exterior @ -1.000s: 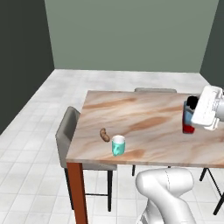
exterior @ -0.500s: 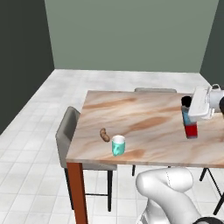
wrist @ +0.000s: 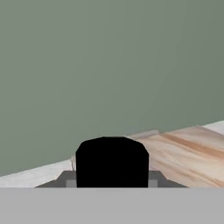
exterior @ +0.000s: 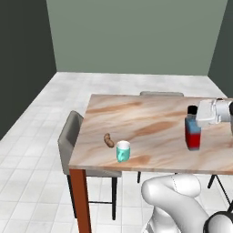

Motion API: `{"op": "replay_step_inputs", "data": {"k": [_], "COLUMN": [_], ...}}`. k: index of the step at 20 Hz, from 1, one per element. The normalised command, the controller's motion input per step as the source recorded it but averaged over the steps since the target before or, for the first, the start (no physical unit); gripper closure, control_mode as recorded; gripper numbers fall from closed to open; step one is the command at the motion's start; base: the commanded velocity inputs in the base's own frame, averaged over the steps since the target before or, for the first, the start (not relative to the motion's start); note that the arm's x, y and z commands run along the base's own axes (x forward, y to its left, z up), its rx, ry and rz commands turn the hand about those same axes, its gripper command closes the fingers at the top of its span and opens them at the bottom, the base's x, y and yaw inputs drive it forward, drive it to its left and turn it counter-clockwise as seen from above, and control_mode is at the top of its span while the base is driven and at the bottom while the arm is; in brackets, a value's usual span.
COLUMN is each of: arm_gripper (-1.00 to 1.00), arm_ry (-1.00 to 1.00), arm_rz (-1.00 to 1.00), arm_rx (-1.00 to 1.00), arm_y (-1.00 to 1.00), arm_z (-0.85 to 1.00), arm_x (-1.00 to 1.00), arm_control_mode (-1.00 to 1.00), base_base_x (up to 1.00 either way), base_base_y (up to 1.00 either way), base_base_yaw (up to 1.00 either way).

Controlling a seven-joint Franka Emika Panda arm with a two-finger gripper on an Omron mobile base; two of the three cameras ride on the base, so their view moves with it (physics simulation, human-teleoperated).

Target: Open the cabinet directly in front. Then move the liquor and the mug to the dining counter with the candle on it.

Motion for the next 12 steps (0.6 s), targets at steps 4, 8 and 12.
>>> {"op": "replay_step_inputs", "data": {"k": [4,8,12], "arm_gripper": [1.00,1.00,1.00], "arm_ry": [-0.02,0.00,0.00], "arm_rz": [0.00,0.00,0.00], "arm_rx": [0.16,0.12,0.03], "arm_y": [0.00,0.00,0.00], "arm_z": [-0.45,-0.33,-0.16], "arm_x": [0.00,0.09,0.16], "arm_control_mode": [-1.00,-1.00,-1.00], "base_base_x": [0.00,0.00,0.00], "base_base_y": [0.00,0.00,0.00], "base_base_yaw": [0.00,0.00,0.00]}}
